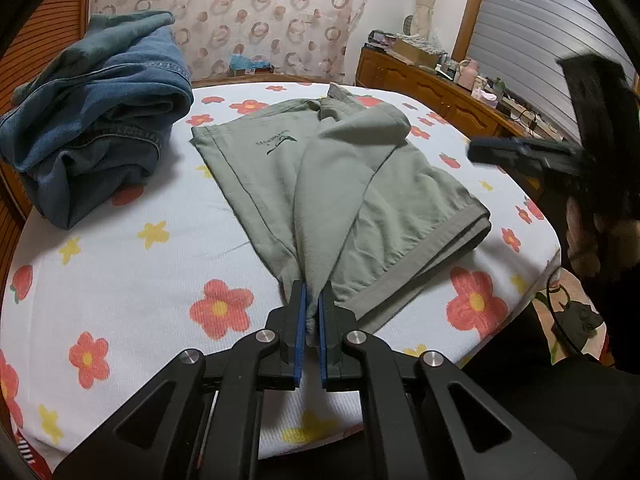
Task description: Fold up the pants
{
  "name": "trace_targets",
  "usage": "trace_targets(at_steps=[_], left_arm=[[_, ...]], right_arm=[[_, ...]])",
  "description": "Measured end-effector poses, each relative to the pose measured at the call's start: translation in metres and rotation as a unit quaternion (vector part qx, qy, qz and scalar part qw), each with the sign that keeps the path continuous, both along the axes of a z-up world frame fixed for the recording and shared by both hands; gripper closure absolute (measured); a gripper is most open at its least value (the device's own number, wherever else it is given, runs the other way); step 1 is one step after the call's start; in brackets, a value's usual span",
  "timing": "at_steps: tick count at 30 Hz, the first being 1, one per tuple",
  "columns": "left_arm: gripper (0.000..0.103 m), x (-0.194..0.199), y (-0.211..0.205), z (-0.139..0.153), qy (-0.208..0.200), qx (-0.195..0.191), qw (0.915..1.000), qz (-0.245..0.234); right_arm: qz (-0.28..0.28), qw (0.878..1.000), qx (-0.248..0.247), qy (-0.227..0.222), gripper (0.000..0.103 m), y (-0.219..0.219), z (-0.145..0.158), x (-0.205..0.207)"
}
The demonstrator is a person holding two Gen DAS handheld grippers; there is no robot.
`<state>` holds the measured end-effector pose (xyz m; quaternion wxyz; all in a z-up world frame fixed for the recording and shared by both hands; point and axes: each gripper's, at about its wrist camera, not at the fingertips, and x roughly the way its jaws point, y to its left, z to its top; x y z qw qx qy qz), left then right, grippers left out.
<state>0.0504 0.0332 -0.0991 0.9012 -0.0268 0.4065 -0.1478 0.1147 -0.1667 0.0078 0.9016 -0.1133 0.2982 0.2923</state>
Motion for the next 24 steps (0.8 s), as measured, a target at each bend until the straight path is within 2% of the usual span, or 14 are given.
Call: trace_targets(at_steps=[1, 4, 10, 24], left_arm=[[0.098, 0.0, 0.0, 0.0, 0.0, 0.0, 1.0, 0.001], [0.098, 0.001, 0.0, -0.002, 0.001, 0.002, 1.0, 0.002], [0.098, 0.001, 0.0, -0.002, 0.0, 0.004, 1.0, 0.002], [0.098, 0.001, -0.001, -0.002, 0.001, 0.005, 1.0, 0.002]], right_arm=[[-0.001, 1.0, 0.001, 0.001, 0.075, -0.002, -0.002, -0.005], [-0.005, 1.0, -0.003, 0.0, 0.071, -0.004, -0.009, -0.017], [-0.012, 1.0, -0.003, 0.007, 0.071, -0.006, -0.017, -0.028], [-0.012, 0.999, -0.038, 0.009, 0.071, 0.008, -0.029, -0.036]])
